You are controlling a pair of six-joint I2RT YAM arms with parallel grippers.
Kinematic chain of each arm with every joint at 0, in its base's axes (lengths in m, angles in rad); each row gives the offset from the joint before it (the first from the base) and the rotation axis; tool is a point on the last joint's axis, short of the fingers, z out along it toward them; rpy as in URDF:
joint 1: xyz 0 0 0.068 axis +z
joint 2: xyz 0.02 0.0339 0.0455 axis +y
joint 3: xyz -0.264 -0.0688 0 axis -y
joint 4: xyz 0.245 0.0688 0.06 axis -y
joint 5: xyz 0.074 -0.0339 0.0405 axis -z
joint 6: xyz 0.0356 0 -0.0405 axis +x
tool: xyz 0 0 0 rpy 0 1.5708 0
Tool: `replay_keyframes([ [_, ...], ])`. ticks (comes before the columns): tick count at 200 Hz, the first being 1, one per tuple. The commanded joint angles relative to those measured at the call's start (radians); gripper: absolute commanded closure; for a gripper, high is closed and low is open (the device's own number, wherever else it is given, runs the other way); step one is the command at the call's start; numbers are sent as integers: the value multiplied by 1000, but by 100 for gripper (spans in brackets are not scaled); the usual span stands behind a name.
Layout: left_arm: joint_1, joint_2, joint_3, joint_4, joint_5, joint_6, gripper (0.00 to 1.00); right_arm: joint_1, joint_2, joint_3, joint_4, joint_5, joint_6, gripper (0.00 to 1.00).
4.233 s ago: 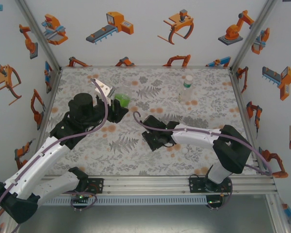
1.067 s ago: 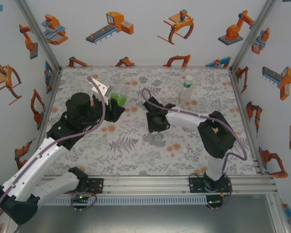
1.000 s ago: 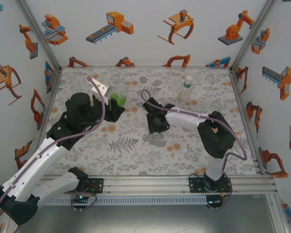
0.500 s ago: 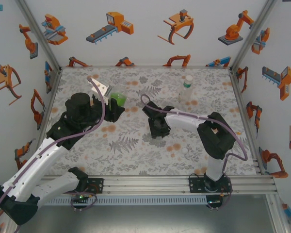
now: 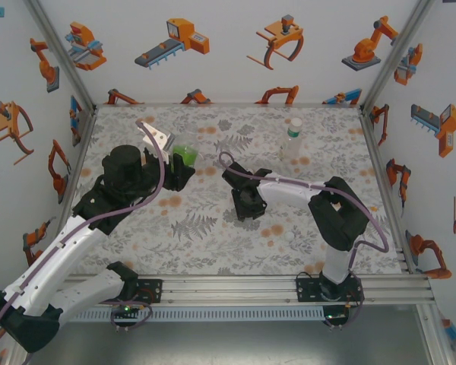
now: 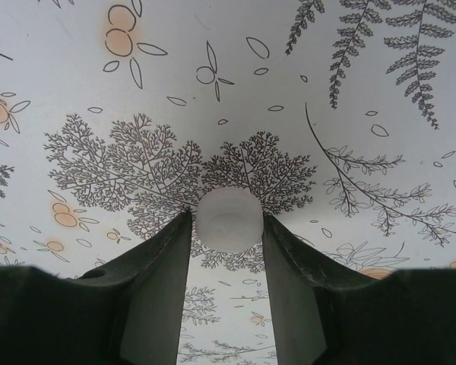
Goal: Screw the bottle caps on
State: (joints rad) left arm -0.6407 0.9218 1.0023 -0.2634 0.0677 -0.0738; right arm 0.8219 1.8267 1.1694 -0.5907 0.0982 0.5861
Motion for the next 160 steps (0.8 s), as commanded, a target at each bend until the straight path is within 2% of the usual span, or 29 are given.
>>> replay_keyframes([
  [1,4,-3,4,14,-2,-13,83,7,-35,-6,-20,9,14,59],
  [103,8,16,7,0,9,0,83,5,-77,7,-30,16,-30,70],
  [160,18,107,66,-123,104,86,84,-64,-255,-4,-2,-155,-184,75],
])
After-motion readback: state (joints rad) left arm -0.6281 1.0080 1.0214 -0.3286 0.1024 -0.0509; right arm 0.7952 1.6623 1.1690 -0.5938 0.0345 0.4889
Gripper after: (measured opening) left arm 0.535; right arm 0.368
